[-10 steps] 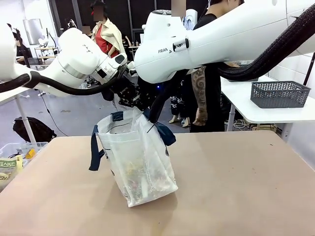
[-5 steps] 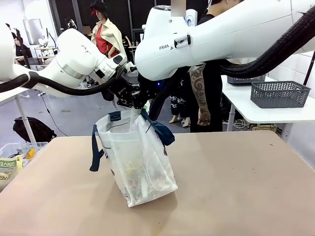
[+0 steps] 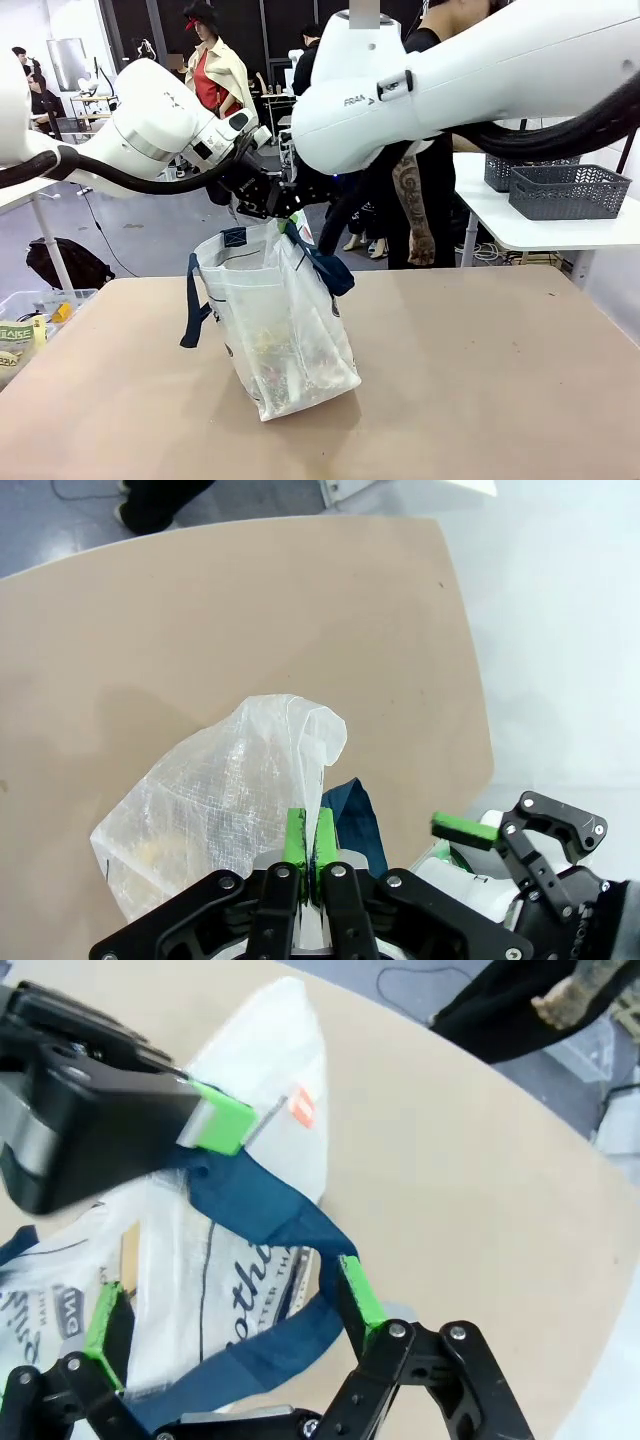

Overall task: Transfer purchased items from the store into the shopping bag.
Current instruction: Move the Reusable shopping bag to the right side of the table.

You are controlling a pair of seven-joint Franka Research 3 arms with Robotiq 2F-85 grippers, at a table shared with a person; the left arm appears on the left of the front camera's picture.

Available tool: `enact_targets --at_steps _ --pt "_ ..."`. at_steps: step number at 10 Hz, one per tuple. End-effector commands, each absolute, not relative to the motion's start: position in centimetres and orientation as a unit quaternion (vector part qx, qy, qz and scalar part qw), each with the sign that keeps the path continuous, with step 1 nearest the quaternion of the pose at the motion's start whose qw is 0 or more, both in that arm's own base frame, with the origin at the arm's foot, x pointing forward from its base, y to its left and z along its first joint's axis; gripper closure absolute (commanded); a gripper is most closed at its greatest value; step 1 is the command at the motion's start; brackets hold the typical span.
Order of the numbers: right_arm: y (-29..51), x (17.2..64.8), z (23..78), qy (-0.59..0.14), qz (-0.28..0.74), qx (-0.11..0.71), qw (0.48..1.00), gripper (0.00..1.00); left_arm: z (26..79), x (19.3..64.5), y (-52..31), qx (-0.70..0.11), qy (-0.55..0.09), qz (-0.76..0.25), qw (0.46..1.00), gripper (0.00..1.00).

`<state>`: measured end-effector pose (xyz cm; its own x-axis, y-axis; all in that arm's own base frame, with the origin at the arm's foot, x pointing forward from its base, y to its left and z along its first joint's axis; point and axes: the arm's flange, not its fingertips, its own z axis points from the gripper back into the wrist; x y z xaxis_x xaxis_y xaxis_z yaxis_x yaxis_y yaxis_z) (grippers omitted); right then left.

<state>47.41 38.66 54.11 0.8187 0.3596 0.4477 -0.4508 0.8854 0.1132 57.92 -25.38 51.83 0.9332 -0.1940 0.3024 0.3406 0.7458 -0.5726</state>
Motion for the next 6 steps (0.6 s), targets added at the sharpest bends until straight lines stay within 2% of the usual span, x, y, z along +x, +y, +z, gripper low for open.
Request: enact_targets --at_steps 1,4,6 --pt "34.9 45.2 53.7 -0.241 0.145 0.129 0.951 0.00 51.8 57.5 -24.9 -0.332 -0.109 -0.142 0.926 1.00" --pt "27.6 43.6 55.5 -0.259 0.042 0.175 0.949 0.00 51.8 57.6 -25.0 -0.327 -0.109 -0.146 0.927 1.00" --pt "20.0 42.5 57.3 -0.240 -0.065 0.189 0.950 0.00 51.7 57.5 -25.3 -0.318 -0.111 -0.147 0.930 1.00"
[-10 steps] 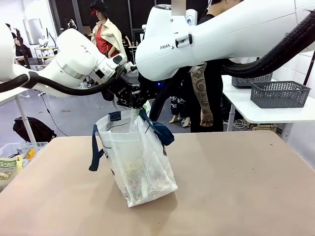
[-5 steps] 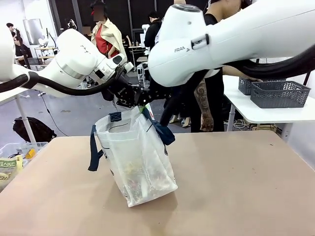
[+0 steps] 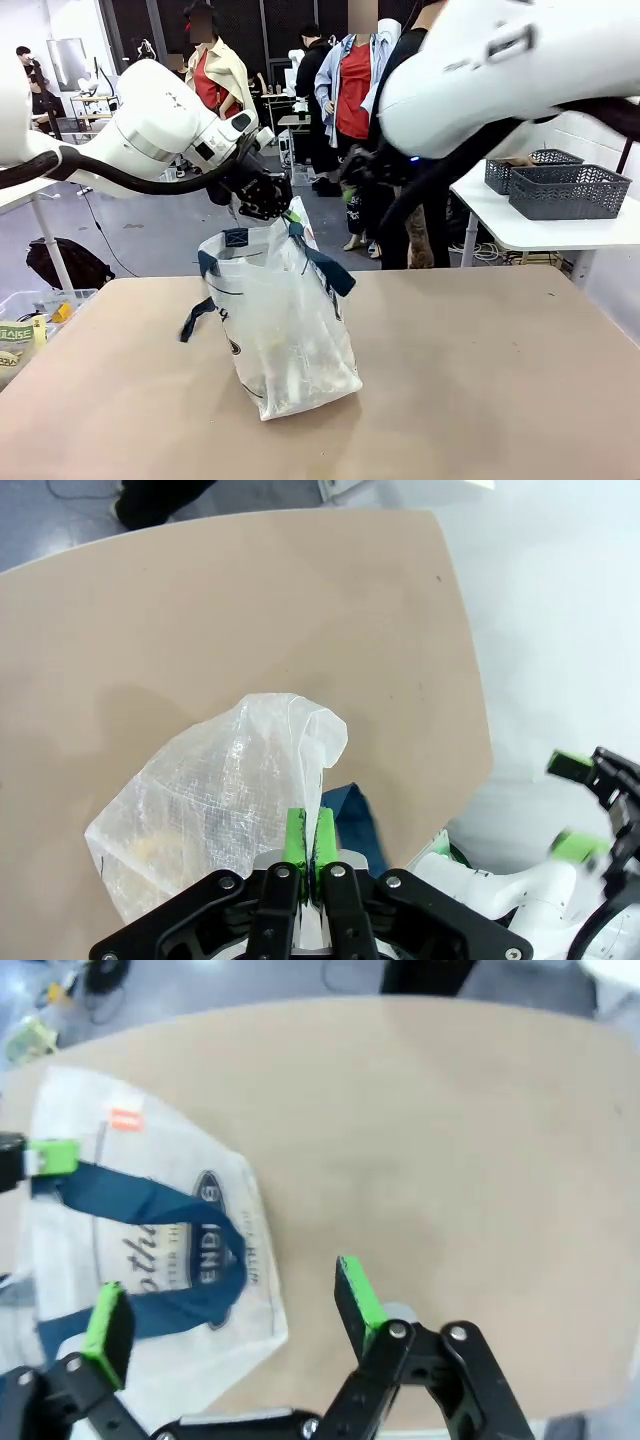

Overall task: Transfer purchased items from the store into the shopping bag.
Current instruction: Move the Reusable shopping bag to the right side of the table.

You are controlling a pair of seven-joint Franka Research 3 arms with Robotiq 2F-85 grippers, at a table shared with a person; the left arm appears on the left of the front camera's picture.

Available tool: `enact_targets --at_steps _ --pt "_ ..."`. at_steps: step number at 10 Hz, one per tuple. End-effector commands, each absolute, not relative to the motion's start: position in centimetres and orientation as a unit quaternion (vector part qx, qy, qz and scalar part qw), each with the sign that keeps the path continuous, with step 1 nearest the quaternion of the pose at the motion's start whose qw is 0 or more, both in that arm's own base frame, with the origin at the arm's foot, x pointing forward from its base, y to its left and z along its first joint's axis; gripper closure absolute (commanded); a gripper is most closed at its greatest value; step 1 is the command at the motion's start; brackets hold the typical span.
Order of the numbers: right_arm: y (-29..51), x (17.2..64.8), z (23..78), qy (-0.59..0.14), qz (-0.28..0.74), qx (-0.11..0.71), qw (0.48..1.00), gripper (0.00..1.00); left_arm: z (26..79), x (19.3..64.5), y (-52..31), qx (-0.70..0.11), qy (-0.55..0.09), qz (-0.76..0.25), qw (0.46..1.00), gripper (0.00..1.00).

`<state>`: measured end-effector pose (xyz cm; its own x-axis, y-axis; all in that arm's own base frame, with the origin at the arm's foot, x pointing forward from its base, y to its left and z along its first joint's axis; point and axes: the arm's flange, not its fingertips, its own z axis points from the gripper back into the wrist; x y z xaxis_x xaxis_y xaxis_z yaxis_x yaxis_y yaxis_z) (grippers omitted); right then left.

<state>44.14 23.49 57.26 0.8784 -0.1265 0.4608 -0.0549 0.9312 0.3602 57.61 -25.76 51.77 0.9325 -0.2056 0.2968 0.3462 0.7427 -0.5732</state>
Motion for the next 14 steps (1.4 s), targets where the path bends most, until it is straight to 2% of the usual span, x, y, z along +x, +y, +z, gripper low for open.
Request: enact_targets --at_steps 1,3,6,7,8,10,12,14 --pt "16.1 42.3 57.8 -0.228 -0.111 0.181 0.950 0.00 51.7 57.5 -25.4 -0.315 -0.115 -0.148 0.931 1.00" --pt "8.6 41.6 57.1 -0.190 -0.173 0.167 0.952 0.00 51.8 57.5 -25.4 -0.306 -0.120 -0.148 0.933 1.00" --pt "3.0 40.2 54.2 -0.157 -0.241 0.150 0.946 0.00 52.5 57.4 -25.3 -0.299 -0.133 -0.147 0.933 1.00" --pt "2.3 40.8 52.9 -0.129 -0.261 0.132 0.948 0.00 53.0 57.0 -25.3 -0.284 -0.136 -0.149 0.937 1.00" --pt "2.4 41.6 52.2 -0.126 -0.245 0.155 0.949 0.00 53.7 56.6 -25.2 -0.285 -0.134 -0.167 0.934 1.00" --pt "1.5 40.4 53.6 -0.153 -0.244 0.148 0.946 0.00 56.7 54.9 -23.2 -0.279 -0.177 -0.153 0.931 1.00" --pt "1.5 40.4 53.6 -0.153 -0.244 0.148 0.946 0.00 61.3 52.1 -18.8 -0.272 -0.221 -0.114 0.930 1.00" --pt "1.5 40.4 53.6 -0.153 -0.244 0.148 0.946 0.00 64.5 49.6 -14.1 -0.247 -0.238 -0.042 0.939 1.00"
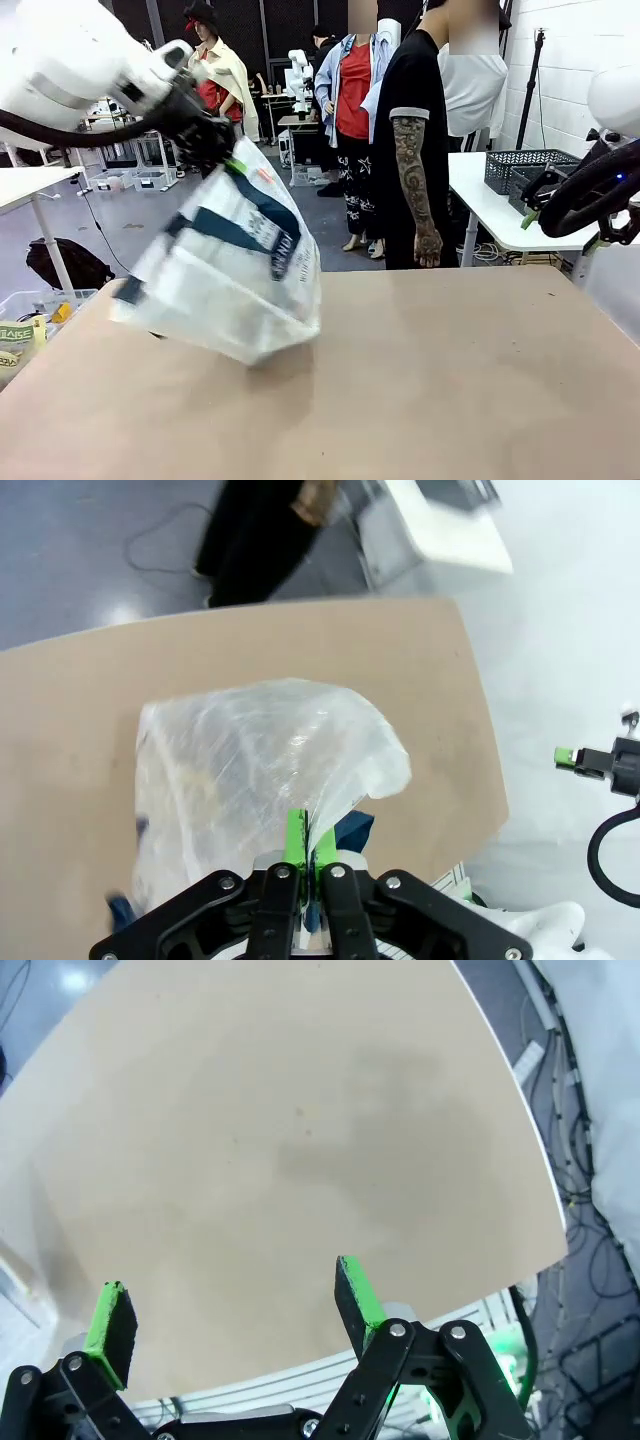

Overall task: Transfer purchased items from the store into the shopping bag.
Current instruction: Move the Reusable shopping bag to the right side of the table.

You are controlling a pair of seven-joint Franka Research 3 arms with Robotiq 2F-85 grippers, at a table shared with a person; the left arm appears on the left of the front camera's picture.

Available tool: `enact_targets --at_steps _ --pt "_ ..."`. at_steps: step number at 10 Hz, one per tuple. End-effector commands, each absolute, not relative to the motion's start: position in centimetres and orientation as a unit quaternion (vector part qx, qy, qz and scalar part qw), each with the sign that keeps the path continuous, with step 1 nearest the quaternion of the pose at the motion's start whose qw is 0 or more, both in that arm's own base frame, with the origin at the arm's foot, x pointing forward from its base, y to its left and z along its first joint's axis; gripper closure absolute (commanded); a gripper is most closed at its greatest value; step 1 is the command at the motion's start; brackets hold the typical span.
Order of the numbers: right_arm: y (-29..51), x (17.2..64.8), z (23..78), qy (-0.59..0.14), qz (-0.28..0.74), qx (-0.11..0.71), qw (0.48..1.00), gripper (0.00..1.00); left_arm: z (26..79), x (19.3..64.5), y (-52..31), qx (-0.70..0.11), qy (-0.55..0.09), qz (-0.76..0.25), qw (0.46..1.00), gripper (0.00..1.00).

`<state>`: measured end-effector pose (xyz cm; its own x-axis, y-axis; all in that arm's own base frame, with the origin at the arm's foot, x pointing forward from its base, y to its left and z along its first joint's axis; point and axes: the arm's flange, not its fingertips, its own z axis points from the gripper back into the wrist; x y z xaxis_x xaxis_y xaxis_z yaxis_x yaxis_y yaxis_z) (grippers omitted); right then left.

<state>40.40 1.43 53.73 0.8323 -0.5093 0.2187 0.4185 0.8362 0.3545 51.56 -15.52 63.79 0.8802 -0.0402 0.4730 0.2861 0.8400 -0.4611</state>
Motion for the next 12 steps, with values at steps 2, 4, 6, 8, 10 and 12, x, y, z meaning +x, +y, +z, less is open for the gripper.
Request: enact_targets --at_steps 2,4,6,8,10,12 --pt "1.5 40.4 53.6 -0.153 -0.244 0.148 0.946 0.00 66.1 45.5 -8.8 -0.238 -0.253 0.036 0.937 1.00" --pt "1.5 40.4 53.6 -0.153 -0.244 0.148 0.946 0.00 66.1 41.0 -3.6 -0.231 -0.272 0.144 0.923 1.00" --pt "1.5 40.4 53.6 -0.153 -0.244 0.148 0.946 0.00 64.3 38.4 0.6 -0.236 -0.271 0.211 0.909 1.00" --pt "1.5 40.4 53.6 -0.153 -0.244 0.148 0.946 0.00 62.2 38.9 2.7 -0.243 -0.237 0.223 0.914 1.00" --pt "1.5 40.4 53.6 -0.153 -0.244 0.148 0.946 0.00 61.1 40.9 3.9 -0.236 -0.204 0.249 0.917 0.98" --pt "1.5 40.4 53.6 -0.153 -0.244 0.148 0.946 0.00 61.4 41.9 3.9 -0.246 -0.227 0.240 0.911 0.64"
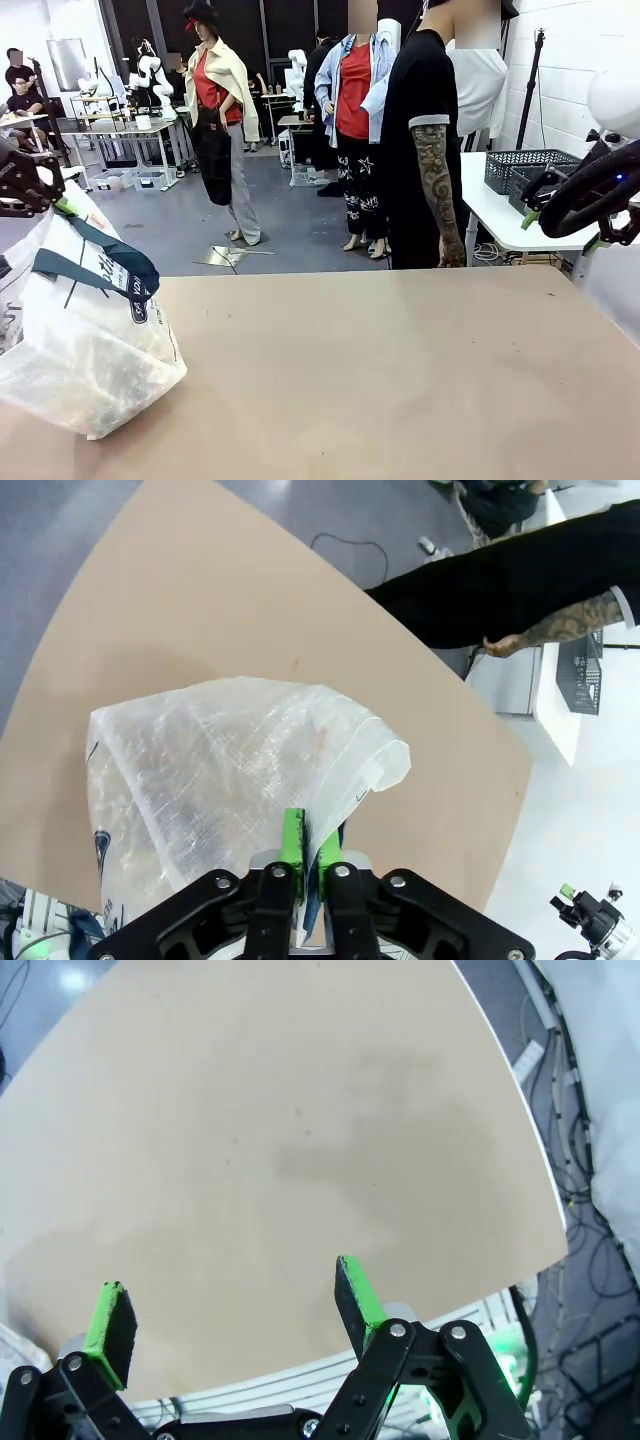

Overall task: Transfer purchased items from the store into the shopping bag.
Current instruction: Move the Reusable shopping bag to the right side of the table.

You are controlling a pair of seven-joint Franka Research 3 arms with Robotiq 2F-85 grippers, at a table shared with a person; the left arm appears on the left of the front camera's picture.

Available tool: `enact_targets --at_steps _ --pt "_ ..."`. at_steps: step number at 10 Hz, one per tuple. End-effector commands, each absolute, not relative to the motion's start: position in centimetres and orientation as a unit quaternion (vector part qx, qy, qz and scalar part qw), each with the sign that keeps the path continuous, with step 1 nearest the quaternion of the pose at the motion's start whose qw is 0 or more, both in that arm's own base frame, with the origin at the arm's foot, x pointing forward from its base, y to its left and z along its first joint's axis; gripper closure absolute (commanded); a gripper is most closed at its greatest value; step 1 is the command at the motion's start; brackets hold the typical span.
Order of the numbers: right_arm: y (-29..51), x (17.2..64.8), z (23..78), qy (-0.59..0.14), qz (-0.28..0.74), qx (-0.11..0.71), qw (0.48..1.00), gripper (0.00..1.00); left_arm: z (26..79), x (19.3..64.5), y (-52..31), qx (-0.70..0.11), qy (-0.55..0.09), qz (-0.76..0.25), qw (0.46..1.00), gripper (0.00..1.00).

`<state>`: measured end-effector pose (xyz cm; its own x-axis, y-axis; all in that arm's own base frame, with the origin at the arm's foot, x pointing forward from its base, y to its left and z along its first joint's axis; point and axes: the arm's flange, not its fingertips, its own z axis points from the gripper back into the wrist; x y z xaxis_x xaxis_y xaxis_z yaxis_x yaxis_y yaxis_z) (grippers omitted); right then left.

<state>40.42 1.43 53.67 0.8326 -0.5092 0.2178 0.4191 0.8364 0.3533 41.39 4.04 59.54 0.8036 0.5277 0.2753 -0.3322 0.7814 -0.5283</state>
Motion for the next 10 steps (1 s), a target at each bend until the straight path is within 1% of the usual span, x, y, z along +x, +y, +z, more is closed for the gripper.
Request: enact_targets --at_steps 1,3,4,6,7,8,10 --pt "1.5 40.4 53.6 -0.153 -0.244 0.148 0.946 0.00 61.8 41.7 3.8 -0.246 -0.245 0.243 0.906 0.45" --pt "1.5 40.4 53.6 -0.153 -0.244 0.148 0.946 0.00 62.4 41.2 3.2 -0.248 -0.270 0.235 0.900 0.05" --pt "1.5 40.4 53.6 -0.153 -0.244 0.148 0.946 0.00 62.8 41.0 2.5 -0.256 -0.287 0.212 0.898 0.00" --pt "1.5 40.4 53.6 -0.153 -0.244 0.148 0.946 0.00 63.8 40.4 -1.0 -0.245 -0.327 0.169 0.897 0.00" --pt "1.5 40.4 53.6 -0.153 -0.244 0.148 0.946 0.00 64.4 40.2 -4.2 -0.243 -0.352 0.125 0.895 0.00" --pt "1.5 40.4 53.6 -0.153 -0.244 0.148 0.946 0.00 64.6 40.5 -7.7 -0.252 -0.359 0.079 0.895 0.00" --pt "1.5 40.4 53.6 -0.153 -0.244 0.148 0.946 0.00 63.2 42.7 -15.0 -0.223 -0.337 -0.001 0.915 0.00"
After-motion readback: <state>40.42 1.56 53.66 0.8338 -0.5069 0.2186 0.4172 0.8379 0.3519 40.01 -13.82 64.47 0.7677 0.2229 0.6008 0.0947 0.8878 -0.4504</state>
